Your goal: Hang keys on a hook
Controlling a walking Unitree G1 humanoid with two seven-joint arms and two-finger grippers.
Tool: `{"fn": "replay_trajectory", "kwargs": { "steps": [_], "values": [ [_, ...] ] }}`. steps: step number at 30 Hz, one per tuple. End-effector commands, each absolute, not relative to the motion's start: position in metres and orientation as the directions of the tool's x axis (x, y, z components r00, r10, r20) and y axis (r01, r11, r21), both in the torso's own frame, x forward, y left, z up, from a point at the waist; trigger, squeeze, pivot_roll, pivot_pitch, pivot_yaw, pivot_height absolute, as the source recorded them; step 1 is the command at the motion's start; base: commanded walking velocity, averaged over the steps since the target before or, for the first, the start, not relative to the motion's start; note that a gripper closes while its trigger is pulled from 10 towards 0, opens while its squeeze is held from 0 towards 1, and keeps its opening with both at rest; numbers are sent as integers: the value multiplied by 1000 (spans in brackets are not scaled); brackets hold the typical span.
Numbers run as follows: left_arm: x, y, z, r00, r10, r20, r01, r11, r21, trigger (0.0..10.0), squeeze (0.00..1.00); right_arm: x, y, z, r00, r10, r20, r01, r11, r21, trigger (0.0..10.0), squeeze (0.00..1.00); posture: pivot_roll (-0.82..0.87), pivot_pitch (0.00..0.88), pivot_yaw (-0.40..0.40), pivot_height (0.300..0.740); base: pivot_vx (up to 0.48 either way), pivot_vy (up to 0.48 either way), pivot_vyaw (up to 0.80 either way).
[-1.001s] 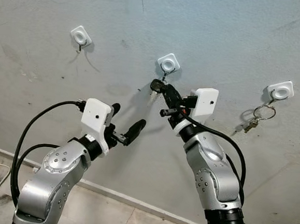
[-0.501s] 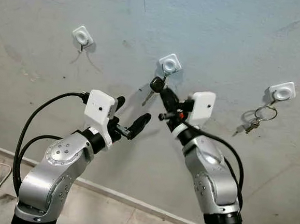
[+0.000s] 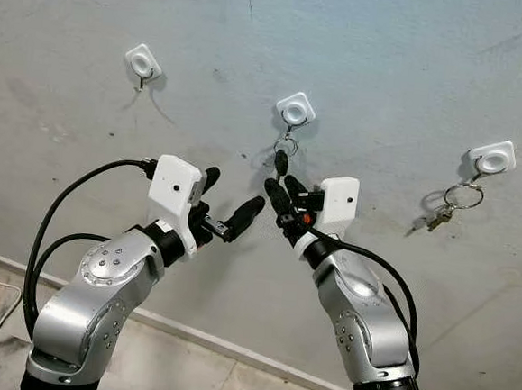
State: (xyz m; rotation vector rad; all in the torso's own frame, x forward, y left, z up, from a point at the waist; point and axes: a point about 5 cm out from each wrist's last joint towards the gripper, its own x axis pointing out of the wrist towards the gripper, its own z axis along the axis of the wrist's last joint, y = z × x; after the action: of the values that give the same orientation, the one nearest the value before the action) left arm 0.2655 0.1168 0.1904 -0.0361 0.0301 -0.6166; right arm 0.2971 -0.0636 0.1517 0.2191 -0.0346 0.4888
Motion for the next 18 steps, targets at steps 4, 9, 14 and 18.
{"fn": "replay_trajectory", "kwargs": {
  "steps": [4,9,14,18],
  "values": [
    [264,112,192,803,-596,-19,595,803,-34,10000,0,289,-77,154,913,397,97,-407,904,133,10000,1000,210,0,-39,740,0,0,0],
    [264,113,183,811,-583,-43,582,812,-29,10000,0,274,-97,156,947,304,106,-311,949,58,10000,1000,191,0,-37,740,0,0,0],
    [263,114,172,815,-573,-84,572,819,-35,10000,0,259,-120,161,970,210,119,-214,977,23,10000,1000,160,0,-29,740,0,0,0],
    [262,117,163,818,-564,-111,565,825,-25,10000,0,254,-129,161,979,171,111,-174,985,15,10000,1000,146,0,-27,740,0,0,0]
  ]
}}
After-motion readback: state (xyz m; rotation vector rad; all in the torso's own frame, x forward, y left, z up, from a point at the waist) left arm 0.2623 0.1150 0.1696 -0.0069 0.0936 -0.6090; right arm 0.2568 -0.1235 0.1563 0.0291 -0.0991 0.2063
